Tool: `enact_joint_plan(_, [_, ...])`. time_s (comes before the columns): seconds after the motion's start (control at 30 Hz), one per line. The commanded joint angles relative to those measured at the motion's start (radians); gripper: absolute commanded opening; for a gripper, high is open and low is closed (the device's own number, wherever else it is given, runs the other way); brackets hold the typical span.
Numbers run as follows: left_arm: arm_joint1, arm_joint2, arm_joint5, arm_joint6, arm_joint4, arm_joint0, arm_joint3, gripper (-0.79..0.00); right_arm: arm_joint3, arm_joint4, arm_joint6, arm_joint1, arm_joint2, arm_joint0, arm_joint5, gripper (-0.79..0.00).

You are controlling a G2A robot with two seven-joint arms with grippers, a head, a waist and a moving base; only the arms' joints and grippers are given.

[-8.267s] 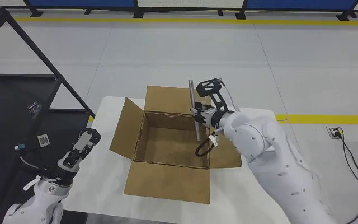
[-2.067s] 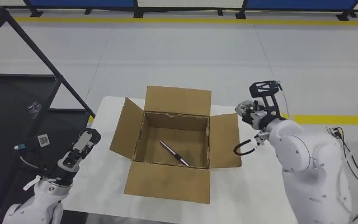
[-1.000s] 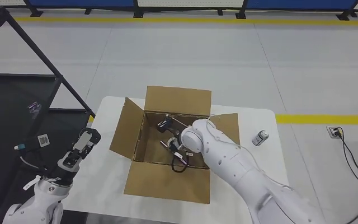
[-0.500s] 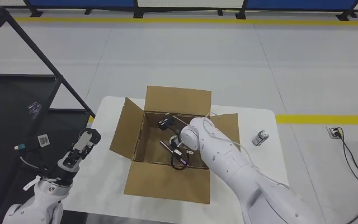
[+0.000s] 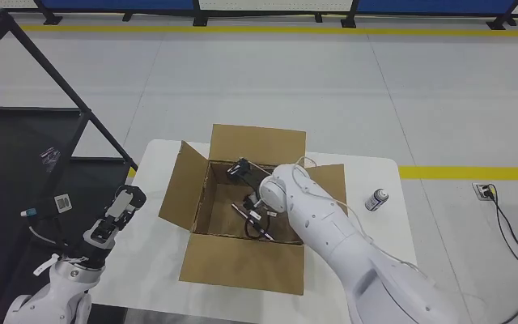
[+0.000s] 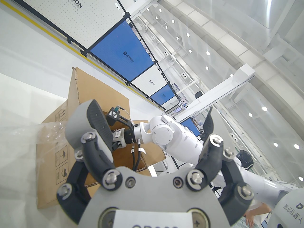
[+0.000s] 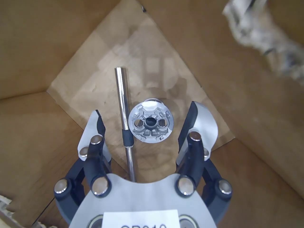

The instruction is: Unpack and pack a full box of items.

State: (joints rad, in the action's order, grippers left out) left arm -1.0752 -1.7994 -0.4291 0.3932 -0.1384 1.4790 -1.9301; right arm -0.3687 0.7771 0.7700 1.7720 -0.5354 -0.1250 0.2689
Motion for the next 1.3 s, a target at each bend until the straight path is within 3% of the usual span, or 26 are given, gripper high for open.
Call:
enact_joint_plan(0.0, [0.000, 0.000, 0.000, 0.000, 0.000, 0.000, 0.000, 0.000, -0.013, -0.005, -0.001, -0.006, -0.010, 0.007, 0.033, 0.000])
enact_joint_plan(0.27, [0.000, 0.000, 0.000, 0.000, 0.000, 0.000, 0.000, 0.000, -0.184, 0.035, 0.007, -0.046, -0.047, -0.010, 0.050, 0.000])
enact_joint_plan(0.5, [0.000, 0.000, 0.000, 0.000, 0.000, 0.000, 0.000, 0.000, -0.464, 0.123, 0.044, -0.139, -0.155, -0.097, 0.009, 0.000])
enact_joint_plan(0.7, [0.000, 0.000, 0.000, 0.000, 0.000, 0.000, 0.000, 0.000, -0.879, 0.307, 0.172, -0.250, -0.363, -0.293, -0.143, 0.000])
enact_joint_plan(0.93, [0.000, 0.000, 0.000, 0.000, 0.000, 0.000, 0.000, 0.000, -1.316, 0.507, 0.336, -0.342, -0.665, -0.574, -0.209, 0.000])
enact_joint_plan(1.07, [0.000, 0.000, 0.000, 0.000, 0.000, 0.000, 0.000, 0.000, -1.407, 0.565, 0.380, -0.366, -0.803, -0.667, -0.242, 0.000])
enact_joint_plan(1.27, [0.000, 0.000, 0.000, 0.000, 0.000, 0.000, 0.000, 0.000, -1.376, 0.678, 0.459, -0.385, -0.934, -0.716, -0.338, 0.000])
